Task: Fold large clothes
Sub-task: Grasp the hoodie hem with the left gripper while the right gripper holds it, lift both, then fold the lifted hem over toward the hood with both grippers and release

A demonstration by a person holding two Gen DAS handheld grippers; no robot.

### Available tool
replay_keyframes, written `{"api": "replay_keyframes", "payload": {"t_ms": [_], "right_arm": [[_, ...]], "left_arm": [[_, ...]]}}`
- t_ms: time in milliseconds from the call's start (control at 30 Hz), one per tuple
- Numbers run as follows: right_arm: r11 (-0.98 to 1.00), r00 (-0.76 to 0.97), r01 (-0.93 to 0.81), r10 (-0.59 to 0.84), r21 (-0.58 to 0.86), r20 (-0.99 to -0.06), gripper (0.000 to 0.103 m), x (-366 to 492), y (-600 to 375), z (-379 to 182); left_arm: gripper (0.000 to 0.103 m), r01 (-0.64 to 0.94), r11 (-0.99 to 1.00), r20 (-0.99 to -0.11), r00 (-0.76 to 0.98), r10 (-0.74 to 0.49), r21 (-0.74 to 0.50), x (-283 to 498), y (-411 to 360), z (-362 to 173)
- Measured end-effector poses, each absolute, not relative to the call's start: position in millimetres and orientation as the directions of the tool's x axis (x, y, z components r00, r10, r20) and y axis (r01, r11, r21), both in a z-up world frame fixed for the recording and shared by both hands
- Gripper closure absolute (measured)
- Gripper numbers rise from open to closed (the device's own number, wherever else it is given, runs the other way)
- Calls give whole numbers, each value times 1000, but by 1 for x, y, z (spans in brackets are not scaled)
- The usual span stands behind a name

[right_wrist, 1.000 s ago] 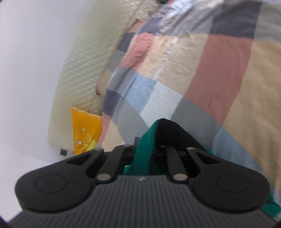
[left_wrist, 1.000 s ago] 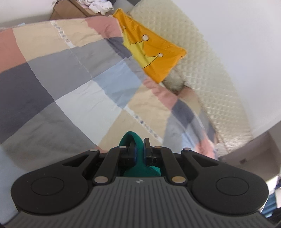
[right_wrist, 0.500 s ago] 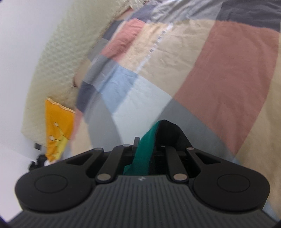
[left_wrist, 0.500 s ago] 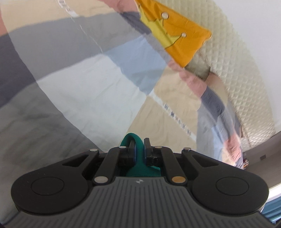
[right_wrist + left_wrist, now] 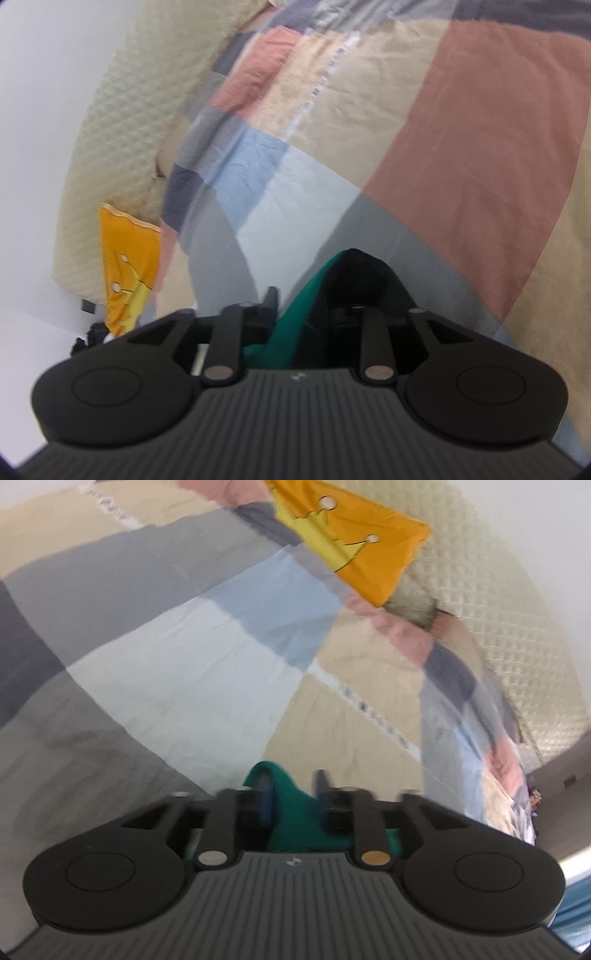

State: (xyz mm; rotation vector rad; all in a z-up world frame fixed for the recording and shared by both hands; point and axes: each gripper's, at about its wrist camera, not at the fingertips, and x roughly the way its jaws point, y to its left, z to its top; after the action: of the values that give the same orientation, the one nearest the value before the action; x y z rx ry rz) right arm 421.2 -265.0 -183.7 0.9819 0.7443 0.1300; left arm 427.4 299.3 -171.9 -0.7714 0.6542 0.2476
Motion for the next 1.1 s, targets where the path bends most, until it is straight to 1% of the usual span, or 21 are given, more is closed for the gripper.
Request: {"api": "replay_keyframes", "payload": {"t_ms": [33,67,200,267,300,400,567,667,733,867,967,1100], "right_arm": [[564,765,206,416,800,-491,43,416,-265,-178],[567,784,186,407,803,-469,38,410,-265,-171],[617,889,133,272,775,-369,34,373,-274,-131],[618,905,125,249,776,-344,34,360,-277,-120],[621,902,116,260,775,-344,34,356,-276,-119],[627,865,120,314,769,-391,34,351,-265,-125],[611,784,106,434,785,-444,34,352,-223,-150],[634,733,38,508,772,-453,34,359,-190,-152],[643,712,14,532,766,-459,34,366,-176,-151],[712,687,-60,538,700,-489,34,384,-150,-147],[770,673,-136,534,624,-513,34,394,-135,-142],[793,658,-210,548,572,-517,34,396,-125,-141]], "left_arm": [[48,-415,709,-609,793,-24,-570,422,297,-166],[47,-390,726,-581,814,-16,-567,414,293,-157],[45,-323,816,-541,841,15,-479,391,275,-129],[45,-285,848,-529,849,6,-447,382,264,-120],[45,-268,859,-527,850,-2,-436,378,258,-116],[45,-210,900,-528,849,-26,-382,374,234,-109],[45,-150,929,-568,820,-75,-338,374,194,-120],[45,-144,953,-599,800,-46,-266,373,174,-129],[45,-127,967,-614,788,-38,-222,373,163,-135],[45,-122,983,-632,775,8,-137,375,151,-145],[45,-124,985,-648,762,15,-123,380,149,-151],[45,-115,989,-657,753,26,-92,387,146,-158]]}}
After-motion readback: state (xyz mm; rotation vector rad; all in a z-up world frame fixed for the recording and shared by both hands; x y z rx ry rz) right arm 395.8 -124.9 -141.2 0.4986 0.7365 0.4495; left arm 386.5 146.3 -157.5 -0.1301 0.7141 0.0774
